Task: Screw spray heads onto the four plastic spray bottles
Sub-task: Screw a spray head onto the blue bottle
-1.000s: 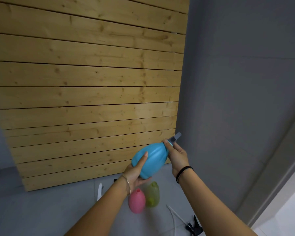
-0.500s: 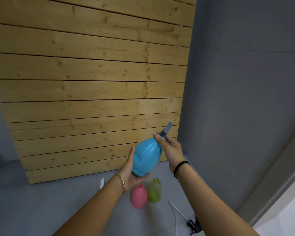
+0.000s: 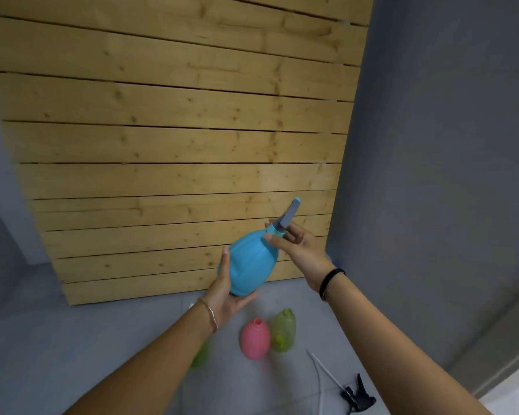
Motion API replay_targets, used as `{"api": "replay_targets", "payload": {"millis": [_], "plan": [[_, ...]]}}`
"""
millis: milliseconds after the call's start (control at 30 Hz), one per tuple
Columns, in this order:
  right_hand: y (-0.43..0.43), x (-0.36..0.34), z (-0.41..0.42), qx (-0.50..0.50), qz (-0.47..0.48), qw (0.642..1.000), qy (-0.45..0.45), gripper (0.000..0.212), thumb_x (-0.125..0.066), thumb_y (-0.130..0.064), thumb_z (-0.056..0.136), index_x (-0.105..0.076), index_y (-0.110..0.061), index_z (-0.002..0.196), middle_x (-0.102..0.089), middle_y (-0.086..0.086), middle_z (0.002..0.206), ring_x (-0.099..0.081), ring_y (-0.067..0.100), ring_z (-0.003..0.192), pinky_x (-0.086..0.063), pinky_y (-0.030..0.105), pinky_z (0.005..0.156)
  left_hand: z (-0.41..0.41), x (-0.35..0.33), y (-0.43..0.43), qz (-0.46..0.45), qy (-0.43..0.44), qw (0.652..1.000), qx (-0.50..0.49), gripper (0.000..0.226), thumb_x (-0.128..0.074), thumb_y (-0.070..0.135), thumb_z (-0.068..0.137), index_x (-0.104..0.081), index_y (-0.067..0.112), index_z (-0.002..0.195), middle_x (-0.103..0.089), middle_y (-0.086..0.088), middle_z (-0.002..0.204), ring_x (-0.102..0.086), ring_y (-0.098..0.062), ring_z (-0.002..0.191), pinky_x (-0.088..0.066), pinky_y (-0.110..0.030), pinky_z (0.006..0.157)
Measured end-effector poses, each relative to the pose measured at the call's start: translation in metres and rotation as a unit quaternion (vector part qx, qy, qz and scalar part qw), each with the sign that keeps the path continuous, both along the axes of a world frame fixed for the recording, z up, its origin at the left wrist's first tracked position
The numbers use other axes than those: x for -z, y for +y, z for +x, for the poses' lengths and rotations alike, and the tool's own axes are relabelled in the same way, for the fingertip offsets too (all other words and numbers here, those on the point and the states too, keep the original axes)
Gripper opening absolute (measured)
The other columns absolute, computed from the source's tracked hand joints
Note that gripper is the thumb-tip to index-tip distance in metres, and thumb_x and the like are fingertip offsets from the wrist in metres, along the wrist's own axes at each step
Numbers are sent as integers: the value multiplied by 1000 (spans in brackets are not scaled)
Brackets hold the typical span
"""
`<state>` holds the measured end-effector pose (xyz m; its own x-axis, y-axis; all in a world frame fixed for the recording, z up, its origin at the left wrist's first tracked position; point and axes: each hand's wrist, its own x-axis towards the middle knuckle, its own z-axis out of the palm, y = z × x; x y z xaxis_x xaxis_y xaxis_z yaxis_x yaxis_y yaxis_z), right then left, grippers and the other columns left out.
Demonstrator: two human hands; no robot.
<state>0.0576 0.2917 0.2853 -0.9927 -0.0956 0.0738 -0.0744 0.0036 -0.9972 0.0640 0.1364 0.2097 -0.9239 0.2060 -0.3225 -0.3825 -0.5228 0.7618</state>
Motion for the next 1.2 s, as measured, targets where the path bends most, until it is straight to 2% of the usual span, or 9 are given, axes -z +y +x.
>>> {"api": "replay_targets", "payload": {"millis": [67, 200, 333, 500, 667, 800, 933, 1100, 1200], "plan": [[-5, 2, -7, -22, 23, 999, -33, 28, -64, -40, 84, -65, -24, 106, -68, -13, 106, -62, -5, 102, -50, 10, 71, -9, 5, -11, -4, -9, 1000, -17, 70, -40, 66, 82, -39, 24, 138, -51, -7, 136, -52, -23, 121, -47, -40, 92], [-14, 15, -29, -61, -46, 987, -144, 62, -50, -70, 76, -61, -24, 117, -62, -9, 120, -55, 10, 115, -49, 36, 96, -27, 21, -37, -56, -29, 998, -24, 54, -37, 61, 87, -49, 23, 124, -60, -6, 122, -58, -22, 111, -47, -39, 95], [-25, 37, -47, -77, -22, 981, -179, 48, -51, -57, 86, -65, -22, 116, -67, -11, 112, -58, 6, 110, -47, 35, 95, -37, 44, -59, -112, -68, 991, -3, 38, -34, 54, 93, -57, 24, 94, -72, -1, 88, -70, -15, 79, -56, -30, 65], [-41, 80, -64, -81, 0, 975, -208, 35, -52, -45, 88, -68, -17, 101, -70, -5, 102, -61, 9, 103, -49, 32, 84, -50, 85, -93, -255, -102, 960, -53, 49, -33, 51, 95, -55, 13, 116, -59, -1, 113, -58, -23, 101, -45, -36, 87], [-51, 145, -72, -54, 71, 960, -264, 41, -58, -37, 83, -69, -8, 109, -69, 1, 112, -59, 9, 109, -48, 31, 83, -57, 137, -118, -407, -134, 902, -57, 58, -30, 44, 98, -43, 1, 136, -51, -12, 129, -49, -29, 118, -39, -35, 98], [-62, 194, -79, -75, 136, 947, -280, 42, -58, -34, 83, -70, 3, 99, -73, 6, 102, -59, 15, 110, -48, 38, 96, -61, 175, -126, -439, -143, 887, 22, 65, -36, 51, 94, -35, 8, 144, -41, -11, 147, -43, -31, 130, -34, -42, 110], [-75, 226, -87, -97, 144, 942, -286, 33, -54, -28, 86, -66, -6, 66, -72, 0, 84, -64, 12, 97, -44, 15, 73, -63, 201, -123, -449, -139, 879, 73, 71, -35, 57, 91, -28, 12, 146, -35, -12, 151, -39, -31, 133, -32, -48, 111], [-81, 262, -97, -97, 141, 933, -316, 29, -57, -27, 87, -65, -8, 65, -68, 1, 82, -62, 9, 81, -45, 16, 67, -66, 225, -118, -430, -149, 888, 71, 78, -41, 60, 87, -12, 24, 150, -27, -7, 155, -34, -29, 137, -32, -43, 108], [-79, 278, -98, -97, 134, 927, -336, 31, -59, -25, 86, -72, 3, 86, -68, -4, 78, -62, 6, 79, -47, 14, 64, -69, 233, -116, -424, -149, 891, 68, 73, -35, 60, 89, -13, 27, 150, -33, -7, 152, -38, -29, 134, -35, -42, 102]]}}
